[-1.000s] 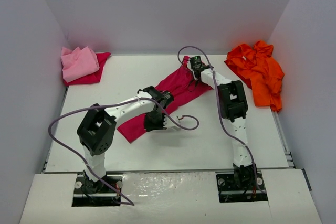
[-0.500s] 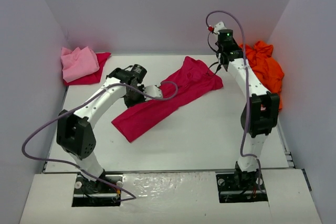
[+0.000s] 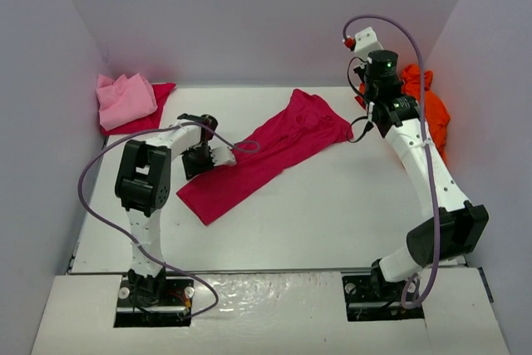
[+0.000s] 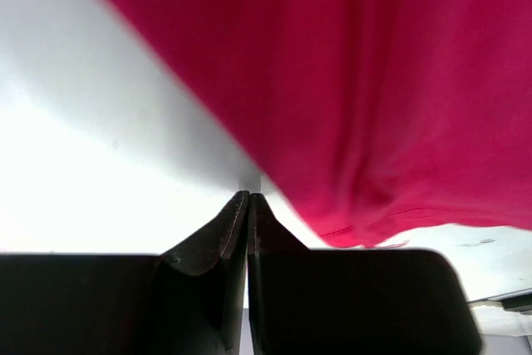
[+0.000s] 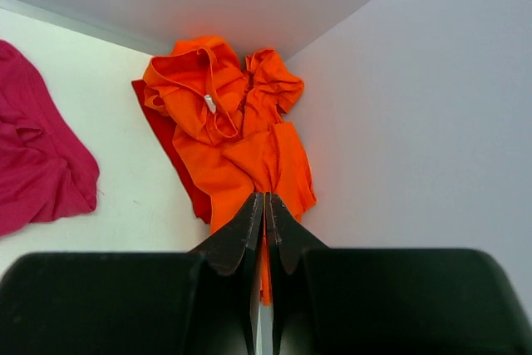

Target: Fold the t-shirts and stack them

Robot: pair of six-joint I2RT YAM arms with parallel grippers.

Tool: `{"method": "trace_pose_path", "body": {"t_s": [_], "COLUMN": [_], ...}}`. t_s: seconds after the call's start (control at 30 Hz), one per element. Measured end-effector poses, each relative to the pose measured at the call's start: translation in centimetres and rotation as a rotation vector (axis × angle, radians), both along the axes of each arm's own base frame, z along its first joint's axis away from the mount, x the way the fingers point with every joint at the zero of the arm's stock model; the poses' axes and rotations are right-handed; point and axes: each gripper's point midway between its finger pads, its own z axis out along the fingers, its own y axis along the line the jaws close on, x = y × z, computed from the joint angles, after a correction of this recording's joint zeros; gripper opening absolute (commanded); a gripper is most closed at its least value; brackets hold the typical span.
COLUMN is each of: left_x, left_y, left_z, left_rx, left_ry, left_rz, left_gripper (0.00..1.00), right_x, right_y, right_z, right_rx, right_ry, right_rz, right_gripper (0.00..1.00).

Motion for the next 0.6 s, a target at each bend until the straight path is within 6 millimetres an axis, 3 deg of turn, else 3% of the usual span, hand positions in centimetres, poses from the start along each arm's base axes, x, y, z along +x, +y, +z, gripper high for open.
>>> {"method": "trace_pose_path", "body": {"t_s": [0.2,0.4,0.6], "left_x": [-0.2,-3.5,-7.8], "left_y": [2.1,2.2,0.2], "left_z": [0.0,-0.7,-0.8], "left_rx": [0.027,0.116,0.173], "left_ry": [0.016,0.082,0.153], "left_rz": [0.026,-0.061,-0.200], "left_gripper": [0.00,0.00,0.00], "right_x": [-1.6,-2.8,-3.1], "right_y": [0.0,0.2,0.4], "right_z": [0.0,1.1,1.1], "right_rx": [0.004,0.017,0.019], "right_ry": [0.011,-0.012,-0.011], "right_rz": [0.007,0.015,0.021], "right_gripper": [0.04,0.05,0.06]}}
